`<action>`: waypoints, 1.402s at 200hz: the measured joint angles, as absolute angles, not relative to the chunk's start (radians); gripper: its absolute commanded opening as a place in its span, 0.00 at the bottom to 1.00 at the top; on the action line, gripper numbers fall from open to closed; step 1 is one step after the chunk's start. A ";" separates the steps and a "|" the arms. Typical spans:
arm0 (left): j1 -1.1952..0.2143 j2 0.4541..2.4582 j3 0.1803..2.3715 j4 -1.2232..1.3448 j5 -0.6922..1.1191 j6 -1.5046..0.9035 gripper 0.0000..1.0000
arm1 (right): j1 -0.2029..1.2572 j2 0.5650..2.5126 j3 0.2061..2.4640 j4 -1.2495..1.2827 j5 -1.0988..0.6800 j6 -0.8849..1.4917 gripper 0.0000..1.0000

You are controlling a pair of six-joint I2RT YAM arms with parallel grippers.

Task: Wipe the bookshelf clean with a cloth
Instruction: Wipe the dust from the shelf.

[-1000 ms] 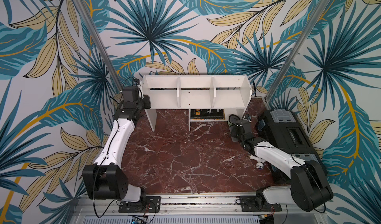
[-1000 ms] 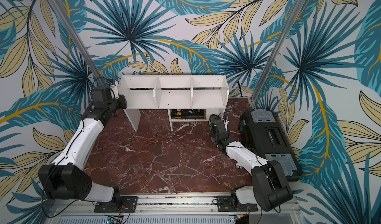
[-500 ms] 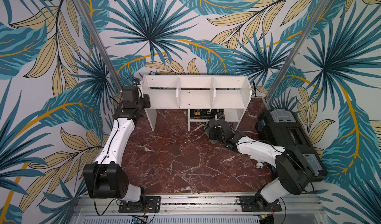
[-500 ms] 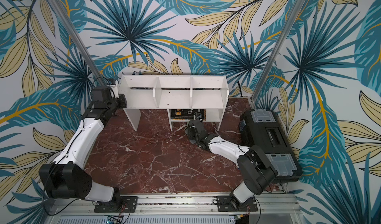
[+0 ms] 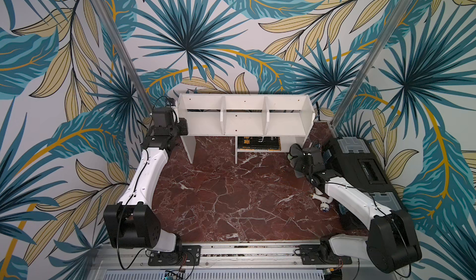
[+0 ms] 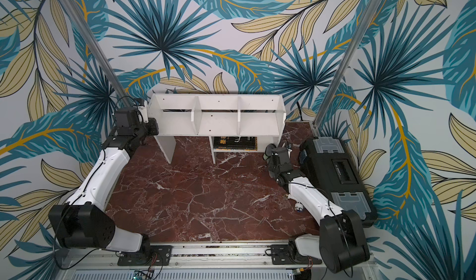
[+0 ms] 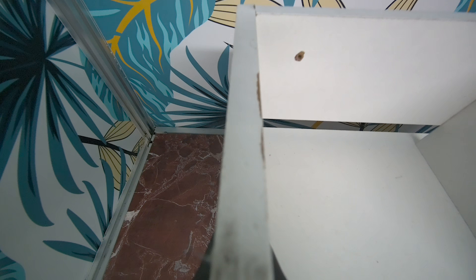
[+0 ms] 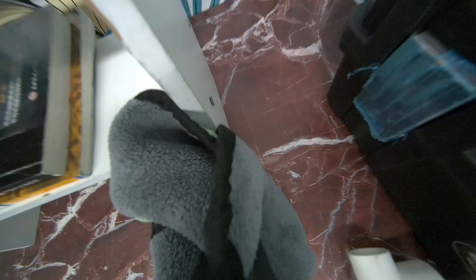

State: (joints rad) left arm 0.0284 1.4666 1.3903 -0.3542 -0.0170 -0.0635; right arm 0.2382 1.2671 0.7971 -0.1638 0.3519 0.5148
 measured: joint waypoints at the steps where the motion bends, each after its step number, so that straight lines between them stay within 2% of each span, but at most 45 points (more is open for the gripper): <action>1: 0.028 1.467 1.390 -0.354 -0.017 -0.064 0.00 | 0.238 1.265 0.799 -0.168 0.353 0.514 0.00; 31: 0.029 1.467 1.390 -0.354 -0.014 -0.064 0.00 | 0.239 1.200 0.918 -0.283 0.397 0.466 0.00; 77: 0.030 1.467 1.390 -0.354 -0.012 -0.064 0.00 | 0.266 1.188 0.991 -0.302 0.398 0.452 0.00; 111: 0.031 1.467 1.390 -0.354 -0.009 -0.065 0.00 | 0.467 1.259 1.013 -0.317 0.422 0.452 0.00; 149: 0.032 1.467 1.390 -0.354 -0.005 -0.067 0.00 | 0.705 1.424 1.209 -0.300 0.465 0.452 0.00; 177: 0.033 1.467 1.390 -0.354 -0.003 -0.067 0.00 | 0.794 1.589 1.356 -0.250 0.479 0.463 0.00; 198: 0.033 1.467 1.390 -0.354 -0.002 -0.067 0.00 | 0.819 1.655 1.374 -0.237 0.505 0.477 0.00; 231: 0.033 1.467 1.390 -0.354 -0.001 -0.068 0.00 | 0.768 1.585 1.291 -0.244 0.557 0.488 0.00; 280: 0.034 1.467 1.390 -0.354 0.001 -0.068 0.00 | 0.421 1.224 1.050 -0.333 0.579 0.534 0.00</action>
State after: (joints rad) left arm 0.0341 1.4666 1.3903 -0.3538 0.0006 -0.0677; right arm 0.4213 1.2243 1.0500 -0.3332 0.5789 0.5339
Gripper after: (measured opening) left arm 0.175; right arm 0.105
